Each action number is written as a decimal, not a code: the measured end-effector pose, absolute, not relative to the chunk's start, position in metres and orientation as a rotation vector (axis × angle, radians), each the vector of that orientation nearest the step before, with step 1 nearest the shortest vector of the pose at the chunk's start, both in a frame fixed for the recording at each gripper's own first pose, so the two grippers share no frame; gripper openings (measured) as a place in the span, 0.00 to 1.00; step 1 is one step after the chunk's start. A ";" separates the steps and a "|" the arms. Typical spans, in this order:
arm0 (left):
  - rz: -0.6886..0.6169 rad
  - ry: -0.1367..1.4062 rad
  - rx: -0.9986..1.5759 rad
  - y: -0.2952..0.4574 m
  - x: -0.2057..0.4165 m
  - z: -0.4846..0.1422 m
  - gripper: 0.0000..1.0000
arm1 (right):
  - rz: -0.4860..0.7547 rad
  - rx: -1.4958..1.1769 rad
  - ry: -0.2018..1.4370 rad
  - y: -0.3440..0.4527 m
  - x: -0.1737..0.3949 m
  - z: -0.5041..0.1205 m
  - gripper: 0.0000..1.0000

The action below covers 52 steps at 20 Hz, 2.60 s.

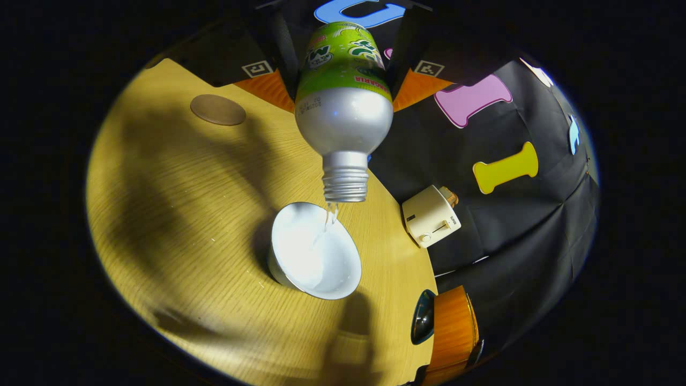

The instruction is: Open the teacup lid with one hand, grasp the water bottle and pour water into the teacup with the other hand; after pouring, place the water bottle on the coaster and then close the teacup lid.

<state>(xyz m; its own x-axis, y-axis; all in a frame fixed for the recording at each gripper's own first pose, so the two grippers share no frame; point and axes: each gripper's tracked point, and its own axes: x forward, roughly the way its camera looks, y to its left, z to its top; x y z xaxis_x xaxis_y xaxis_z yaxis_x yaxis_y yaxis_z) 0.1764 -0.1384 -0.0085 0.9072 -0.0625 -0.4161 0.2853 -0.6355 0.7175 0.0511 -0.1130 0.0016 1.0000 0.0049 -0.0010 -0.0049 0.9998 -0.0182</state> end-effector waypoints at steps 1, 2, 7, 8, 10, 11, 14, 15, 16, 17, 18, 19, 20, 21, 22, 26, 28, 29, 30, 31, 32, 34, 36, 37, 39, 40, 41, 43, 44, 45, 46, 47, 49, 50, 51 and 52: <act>-0.516 0.155 2.214 -0.139 0.176 -0.007 0.80 | 0.005 -0.018 0.001 -0.113 0.051 0.002 0.27; -0.516 0.152 2.221 -0.139 0.177 -0.007 0.80 | 0.005 -0.018 0.001 -0.113 0.051 0.002 0.27; -0.507 0.157 2.227 -0.138 0.175 -0.003 0.80 | 0.008 -0.018 0.001 -0.112 0.051 0.002 0.27; -0.503 0.164 2.231 -0.136 0.174 -0.003 0.80 | 0.011 -0.018 0.002 -0.111 0.051 0.002 0.30; -0.505 0.155 2.252 -0.137 0.172 -0.002 0.80 | 0.012 -0.018 0.003 -0.111 0.050 0.002 0.27; -0.507 0.155 2.258 -0.136 0.171 -0.002 0.80 | 0.012 -0.018 0.002 -0.111 0.050 0.002 0.23; -0.511 0.156 2.255 -0.137 0.170 -0.005 0.80 | 0.001 -0.018 0.001 -0.114 0.051 0.002 0.27; -0.511 0.154 2.254 -0.138 0.170 -0.004 0.80 | 0.000 -0.019 0.001 -0.114 0.051 0.002 0.27; -0.509 0.147 2.252 -0.139 0.169 -0.004 0.80 | 0.000 -0.019 0.001 -0.114 0.051 0.002 0.27; -0.508 0.150 2.250 -0.140 0.169 -0.003 0.80 | 0.000 -0.019 0.001 -0.114 0.051 0.002 0.27; -0.506 0.151 2.249 -0.139 0.167 -0.003 0.80 | 0.000 -0.019 0.001 -0.114 0.051 0.002 0.27; -0.503 0.149 2.251 -0.139 0.167 -0.002 0.80 | 0.000 -0.019 0.001 -0.113 0.050 0.002 0.27; -0.499 0.149 2.253 -0.139 0.167 -0.002 0.80 | 0.000 -0.019 0.001 -0.114 0.050 0.002 0.23; -0.498 0.147 2.253 -0.139 0.167 0.000 0.80 | 0.000 -0.019 0.001 -0.114 0.050 0.002 0.27; -0.501 0.148 2.254 -0.138 0.166 -0.001 0.80 | 0.000 -0.019 0.001 -0.114 0.050 0.002 0.27; -0.512 0.134 2.254 -0.141 0.164 -0.003 0.80 | 0.000 -0.019 0.001 -0.113 0.050 0.002 0.27; -0.513 0.128 2.248 -0.142 0.163 -0.004 0.80 | 0.000 -0.019 0.001 -0.113 0.050 0.002 0.27; -0.513 0.130 2.243 -0.141 0.163 -0.004 0.80 | 0.000 -0.019 0.001 -0.113 0.050 0.002 0.27; -0.511 0.130 2.237 -0.140 0.163 -0.004 0.80 | 0.000 -0.019 0.001 -0.113 0.050 0.002 0.27; -0.510 0.130 2.233 -0.140 0.163 -0.004 0.80 | -0.001 -0.019 0.001 -0.113 0.050 0.002 0.27; -0.508 0.129 2.227 -0.140 0.164 -0.004 0.80 | 0.000 -0.019 0.001 -0.113 0.050 0.002 0.27; -0.510 0.125 2.213 -0.139 0.162 -0.006 0.80 | 0.000 -0.019 0.001 -0.113 0.050 0.002 0.27; -0.511 0.113 2.196 -0.140 0.161 -0.007 0.80 | 0.000 -0.018 0.001 -0.113 0.050 0.002 0.27; -0.511 0.110 2.187 -0.139 0.162 -0.007 0.80 | -0.001 -0.019 0.001 -0.113 0.050 0.002 0.27; -0.512 0.094 2.162 -0.139 0.160 -0.007 0.80 | -0.001 -0.019 0.001 -0.113 0.050 0.002 0.27; -0.511 0.104 2.149 -0.136 0.160 -0.008 0.80 | -0.001 -0.019 0.001 -0.113 0.050 0.002 0.27; -0.510 0.122 2.133 -0.131 0.159 -0.010 0.80 | -0.001 -0.019 0.001 -0.113 0.051 0.002 0.27; -0.507 0.117 2.072 -0.127 0.155 -0.011 0.80 | -0.001 -0.018 0.001 -0.114 0.050 0.002 0.27; -0.499 0.119 2.016 -0.125 0.155 -0.011 0.80 | -0.001 -0.019 0.001 -0.114 0.051 0.002 0.27; -0.485 0.124 1.940 -0.121 0.153 -0.009 0.80 | -0.001 -0.019 0.001 -0.114 0.051 0.002 0.27; -0.469 0.124 1.860 -0.117 0.152 -0.006 0.80 | -0.001 -0.019 0.001 -0.114 0.051 0.002 0.27; -0.448 0.125 1.784 -0.113 0.153 -0.002 0.80 | -0.001 -0.019 0.001 -0.114 0.051 0.002 0.23; -0.402 0.131 1.633 -0.101 0.148 0.005 0.80 | -0.001 -0.019 0.001 -0.113 0.051 0.002 0.27; -0.382 0.127 1.554 -0.097 0.145 0.009 0.79 | 0.007 -0.016 0.003 -0.112 0.050 0.002 0.27; -0.362 0.127 1.465 -0.095 0.145 0.012 0.80 | 0.019 -0.016 0.005 -0.109 0.049 0.001 0.30; -0.343 0.127 1.369 -0.091 0.147 0.015 0.80 | 0.020 -0.018 0.003 -0.110 0.049 0.002 0.29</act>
<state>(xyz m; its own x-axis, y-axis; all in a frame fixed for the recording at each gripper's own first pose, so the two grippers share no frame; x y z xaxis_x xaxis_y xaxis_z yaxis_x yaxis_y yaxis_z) 0.1470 -0.0908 0.0145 0.9436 -0.1659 -0.2865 0.3124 0.1598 0.9364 0.0487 -0.1097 0.0018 0.9998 0.0199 -0.0031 -0.0199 0.9996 -0.0182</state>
